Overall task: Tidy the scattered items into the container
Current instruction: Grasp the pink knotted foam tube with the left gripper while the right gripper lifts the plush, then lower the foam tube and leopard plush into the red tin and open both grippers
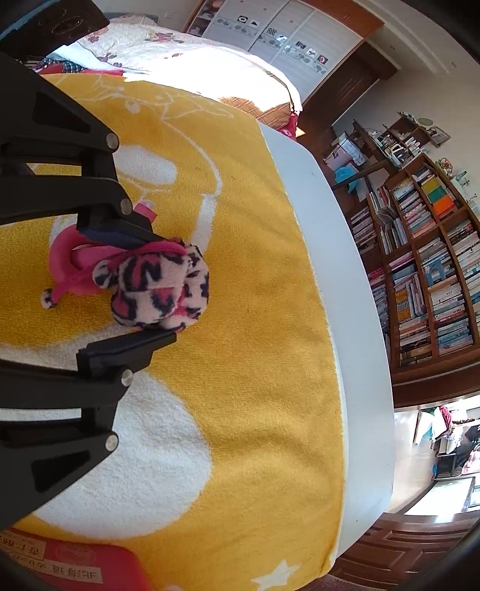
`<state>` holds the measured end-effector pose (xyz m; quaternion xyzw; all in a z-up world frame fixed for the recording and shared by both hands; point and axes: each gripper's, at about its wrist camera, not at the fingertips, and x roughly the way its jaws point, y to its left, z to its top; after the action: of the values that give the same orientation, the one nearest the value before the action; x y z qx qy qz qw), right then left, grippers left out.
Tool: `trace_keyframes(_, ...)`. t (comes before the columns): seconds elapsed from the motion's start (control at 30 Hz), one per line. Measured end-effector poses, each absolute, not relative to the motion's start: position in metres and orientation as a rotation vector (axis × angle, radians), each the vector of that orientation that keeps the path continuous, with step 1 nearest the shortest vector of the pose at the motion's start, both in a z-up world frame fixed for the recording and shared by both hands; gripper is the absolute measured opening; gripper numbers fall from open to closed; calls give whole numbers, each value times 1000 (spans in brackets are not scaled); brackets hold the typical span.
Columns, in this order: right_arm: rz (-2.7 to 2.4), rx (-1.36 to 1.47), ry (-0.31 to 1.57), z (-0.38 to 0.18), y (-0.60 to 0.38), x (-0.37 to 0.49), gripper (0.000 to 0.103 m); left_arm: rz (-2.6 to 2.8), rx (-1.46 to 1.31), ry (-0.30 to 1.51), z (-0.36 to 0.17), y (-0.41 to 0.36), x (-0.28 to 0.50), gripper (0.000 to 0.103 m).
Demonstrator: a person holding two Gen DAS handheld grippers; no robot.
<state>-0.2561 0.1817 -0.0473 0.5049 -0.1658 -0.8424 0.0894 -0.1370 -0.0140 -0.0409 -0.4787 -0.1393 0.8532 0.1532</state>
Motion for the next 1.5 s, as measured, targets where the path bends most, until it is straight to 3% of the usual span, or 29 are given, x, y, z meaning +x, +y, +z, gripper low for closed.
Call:
trace_keyframes(0.37, -2593, 1279, -609, 10, 219, -207, 42, 2449, -1364, -266, -30, 17, -137, 86)
trace_keyframes(0.77, -2689, 1062, -603, 51, 256, -152, 42, 2462, -1412, -106, -47, 64, -168, 86)
trace_keyframes(0.87, -2713, 1025, -617, 56, 269, -141, 42, 2494, -1411, -77, -50, 68, -173, 79)
trace_keyframes(0.93, -2735, 1002, -625, 59, 277, -131, 42, 2512, -1402, -50, -50, 69, -175, 61)
trace_keyframes(1.0, -2759, 979, -633, 61, 285, -124, 42, 2517, -1399, -43, -50, 70, -177, 55)
trace_keyframes(1.23, -2859, 868, -639, 75, 314, -96, 43, 2538, -1359, -50, -40, 73, -171, 55)
trace_keyframes(1.5, -2972, 754, -751, 88, 374, -55, 43, 2506, -1211, -82, 6, 93, -149, 55)
